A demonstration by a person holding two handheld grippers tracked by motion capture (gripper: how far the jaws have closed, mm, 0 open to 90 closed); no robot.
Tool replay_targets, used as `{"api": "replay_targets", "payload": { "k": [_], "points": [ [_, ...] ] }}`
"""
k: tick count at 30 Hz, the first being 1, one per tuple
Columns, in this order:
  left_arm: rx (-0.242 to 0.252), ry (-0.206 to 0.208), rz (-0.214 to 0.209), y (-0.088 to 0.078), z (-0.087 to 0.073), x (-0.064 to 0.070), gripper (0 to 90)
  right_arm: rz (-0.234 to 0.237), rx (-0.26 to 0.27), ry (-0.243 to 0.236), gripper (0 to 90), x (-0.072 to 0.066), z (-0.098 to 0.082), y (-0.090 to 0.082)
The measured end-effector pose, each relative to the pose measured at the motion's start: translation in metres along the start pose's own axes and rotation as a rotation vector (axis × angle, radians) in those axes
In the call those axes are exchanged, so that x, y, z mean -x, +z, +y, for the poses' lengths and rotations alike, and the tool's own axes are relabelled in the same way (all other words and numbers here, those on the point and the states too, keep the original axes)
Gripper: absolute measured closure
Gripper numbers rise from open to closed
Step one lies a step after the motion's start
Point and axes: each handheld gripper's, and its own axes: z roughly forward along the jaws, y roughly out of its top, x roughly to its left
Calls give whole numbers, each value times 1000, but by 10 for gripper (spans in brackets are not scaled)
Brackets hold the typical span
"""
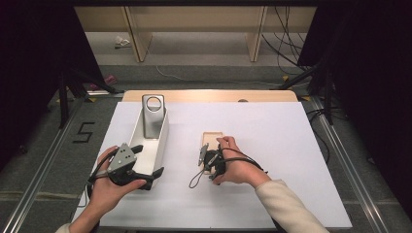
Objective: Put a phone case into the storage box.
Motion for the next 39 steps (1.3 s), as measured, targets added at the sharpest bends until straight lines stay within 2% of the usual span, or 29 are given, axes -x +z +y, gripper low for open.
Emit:
{"api": "replay_targets", "payload": {
  "k": [5,12,20,30,35,36,39],
  "points": [
    [-2,1,-2,0,0,1,0,1,-4,6,253,1,-2,1],
    [-3,2,-4,1,0,1,0,-8,-13,-11,255,3,-1,3],
    [0,3,-6,1,0,1,0,-27,-61,-36,268,2,4,5],
    [0,6,-8,1,1,2,0,-39,-82,-61,282,3,7,8],
    [-1,7,-10,1,1,2,0,-38,-92,-80,313,2,9,8],
    [-1,6,-11,1,1,2,0,-36,-84,-87,328,2,9,9],
    [-2,7,-15,1,0,2,0,-24,-102,-116,370,1,11,8]
  ]
}}
